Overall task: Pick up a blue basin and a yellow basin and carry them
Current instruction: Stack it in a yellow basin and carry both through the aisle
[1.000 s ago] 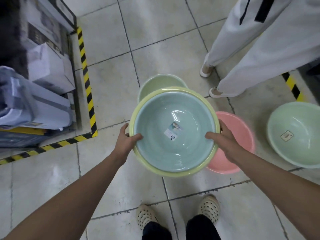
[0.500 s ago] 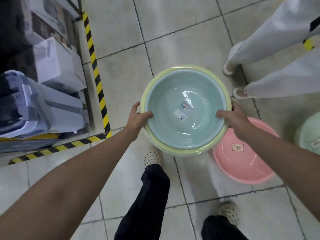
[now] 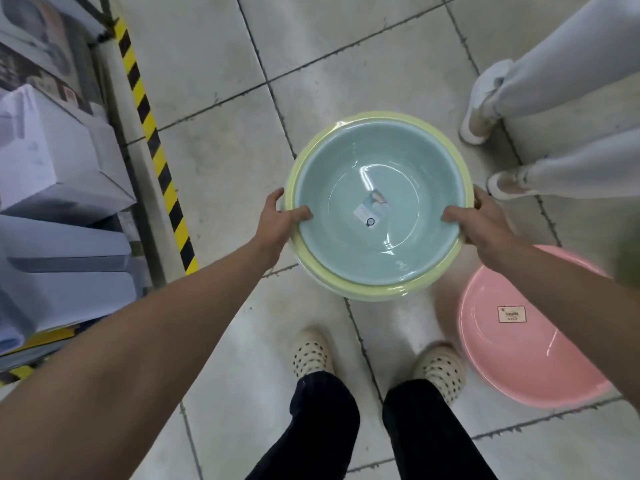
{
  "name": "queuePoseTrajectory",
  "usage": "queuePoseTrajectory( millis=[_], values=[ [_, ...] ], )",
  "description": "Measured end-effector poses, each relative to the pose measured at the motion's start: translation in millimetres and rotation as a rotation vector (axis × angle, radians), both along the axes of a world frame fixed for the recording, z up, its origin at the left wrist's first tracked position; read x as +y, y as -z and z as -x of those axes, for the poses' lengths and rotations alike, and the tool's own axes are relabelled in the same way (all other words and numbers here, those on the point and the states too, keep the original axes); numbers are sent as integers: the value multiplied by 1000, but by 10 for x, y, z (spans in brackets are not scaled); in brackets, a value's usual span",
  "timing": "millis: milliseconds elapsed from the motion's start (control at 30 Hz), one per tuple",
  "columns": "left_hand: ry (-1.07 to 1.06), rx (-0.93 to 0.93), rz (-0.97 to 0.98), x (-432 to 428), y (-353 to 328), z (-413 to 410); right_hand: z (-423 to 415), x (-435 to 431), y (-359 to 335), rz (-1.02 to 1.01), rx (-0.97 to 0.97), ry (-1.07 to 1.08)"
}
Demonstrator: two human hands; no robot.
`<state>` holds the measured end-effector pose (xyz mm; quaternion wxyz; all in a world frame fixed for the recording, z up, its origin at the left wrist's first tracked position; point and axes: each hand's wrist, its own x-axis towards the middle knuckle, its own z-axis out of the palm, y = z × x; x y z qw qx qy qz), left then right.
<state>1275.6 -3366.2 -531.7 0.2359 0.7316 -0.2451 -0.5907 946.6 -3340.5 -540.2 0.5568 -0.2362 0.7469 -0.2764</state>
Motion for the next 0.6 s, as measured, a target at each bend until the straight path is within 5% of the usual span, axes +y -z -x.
queuePoseTrajectory(
  millis=[600],
  values=[
    [106, 10, -36, -355, 1346, 137, 220, -160, 1271, -98, -37, -73]
  ],
)
